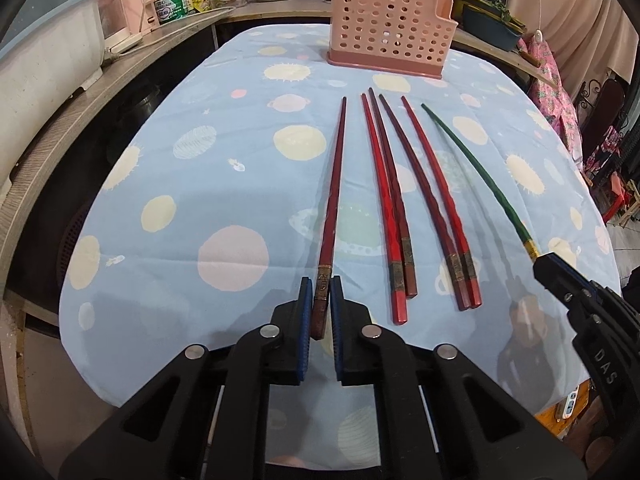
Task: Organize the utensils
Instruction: 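Lift both held chopsticks and carry them over the pink basket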
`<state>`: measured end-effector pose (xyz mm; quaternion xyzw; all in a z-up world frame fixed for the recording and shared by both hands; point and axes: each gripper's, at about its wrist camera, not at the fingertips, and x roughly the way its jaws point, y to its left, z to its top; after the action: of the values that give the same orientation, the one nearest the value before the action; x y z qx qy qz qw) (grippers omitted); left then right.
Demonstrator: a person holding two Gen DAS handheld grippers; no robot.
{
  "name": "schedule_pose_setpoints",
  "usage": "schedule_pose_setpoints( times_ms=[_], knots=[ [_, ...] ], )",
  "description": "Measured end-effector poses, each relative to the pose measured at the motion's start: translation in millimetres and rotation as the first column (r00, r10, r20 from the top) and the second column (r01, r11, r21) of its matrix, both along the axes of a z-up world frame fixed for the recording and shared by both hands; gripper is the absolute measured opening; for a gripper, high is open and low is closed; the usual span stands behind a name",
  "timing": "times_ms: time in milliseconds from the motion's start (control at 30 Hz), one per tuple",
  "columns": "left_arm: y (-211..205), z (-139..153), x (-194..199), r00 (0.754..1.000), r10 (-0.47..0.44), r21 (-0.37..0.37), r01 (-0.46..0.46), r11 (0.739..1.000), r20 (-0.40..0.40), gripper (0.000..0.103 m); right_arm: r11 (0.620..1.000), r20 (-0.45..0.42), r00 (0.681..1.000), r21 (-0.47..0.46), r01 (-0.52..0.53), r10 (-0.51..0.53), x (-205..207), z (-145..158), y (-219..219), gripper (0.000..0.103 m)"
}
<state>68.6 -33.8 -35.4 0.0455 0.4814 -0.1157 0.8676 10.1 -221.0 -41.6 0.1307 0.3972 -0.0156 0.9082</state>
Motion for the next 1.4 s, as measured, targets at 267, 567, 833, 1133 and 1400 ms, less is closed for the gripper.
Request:
schedule_pose_setpoints(
  times_ms=[267,567,833,1133,1400],
  knots=[
    [2,43,5,0.999,-0.002,-0.011,0.003,1.0,0.051,0.009,1.0,0.069,0.997,-0.009,0.029,-0.028,-1,46,-16,0.007],
    [5,98,22,0.992,0.008,-0.066,0.0,0.998,0.128,0.009,0.999,0.17,0.984,0.008,0.052,-0.052,15,107,-38,0.007],
    [5,145,48,0.978,0.025,-0.105,-0.004,0.994,0.206,0.009,0.997,0.227,0.971,0.017,0.071,-0.073,36,141,-59,0.007],
    [-4,192,86,0.962,0.041,-0.14,-0.003,0.99,0.271,0.007,0.997,0.267,0.96,0.007,0.078,-0.077,62,170,-75,0.007],
    [-19,238,119,0.943,0.041,-0.193,0.025,0.981,0.33,0.007,0.995,0.325,0.941,0.063,0.078,-0.095,91,201,-95,0.007]
  ],
)
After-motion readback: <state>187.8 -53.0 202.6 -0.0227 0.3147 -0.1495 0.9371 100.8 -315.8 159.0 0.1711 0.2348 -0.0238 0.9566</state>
